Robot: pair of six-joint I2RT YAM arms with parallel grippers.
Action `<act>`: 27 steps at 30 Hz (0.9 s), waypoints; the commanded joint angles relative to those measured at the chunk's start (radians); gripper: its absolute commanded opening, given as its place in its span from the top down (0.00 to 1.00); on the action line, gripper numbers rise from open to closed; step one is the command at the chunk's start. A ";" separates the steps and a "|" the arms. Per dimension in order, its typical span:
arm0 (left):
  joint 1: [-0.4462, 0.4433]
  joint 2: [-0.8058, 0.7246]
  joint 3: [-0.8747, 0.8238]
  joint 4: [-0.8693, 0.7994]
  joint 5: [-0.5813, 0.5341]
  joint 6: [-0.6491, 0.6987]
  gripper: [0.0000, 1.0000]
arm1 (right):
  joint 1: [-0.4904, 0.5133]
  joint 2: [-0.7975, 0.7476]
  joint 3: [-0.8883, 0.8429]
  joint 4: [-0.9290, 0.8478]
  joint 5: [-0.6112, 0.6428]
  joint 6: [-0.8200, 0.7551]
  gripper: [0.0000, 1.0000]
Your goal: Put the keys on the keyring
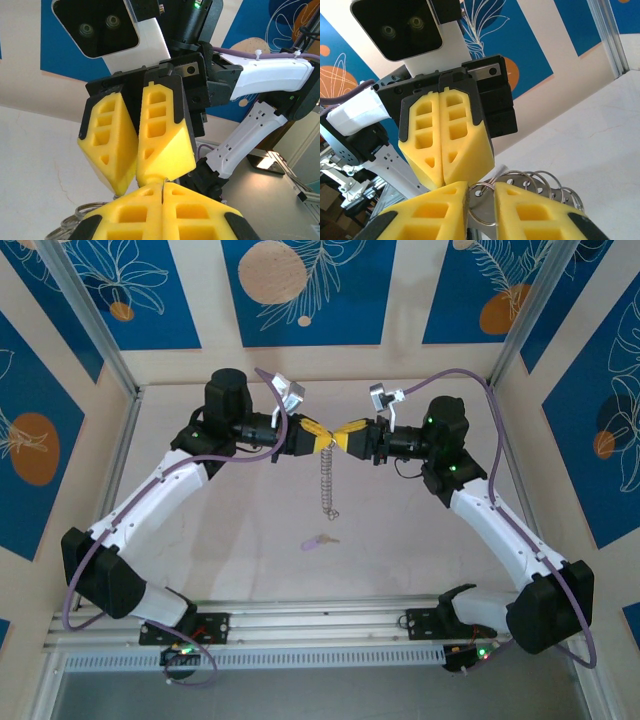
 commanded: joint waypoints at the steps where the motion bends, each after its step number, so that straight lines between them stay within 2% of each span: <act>1: -0.007 -0.007 0.018 0.045 0.024 0.000 1.00 | 0.013 -0.005 0.020 -0.014 0.008 -0.028 0.72; 5: -0.008 -0.009 0.016 0.044 0.023 0.000 1.00 | -0.008 -0.031 0.013 -0.046 0.032 -0.041 0.67; 13: -0.008 -0.012 0.012 0.046 0.025 0.000 1.00 | -0.059 -0.095 -0.020 -0.034 0.031 -0.014 0.65; 27: -0.008 -0.014 0.009 0.054 0.027 -0.005 1.00 | 0.002 -0.073 -0.019 0.002 0.010 -0.002 0.67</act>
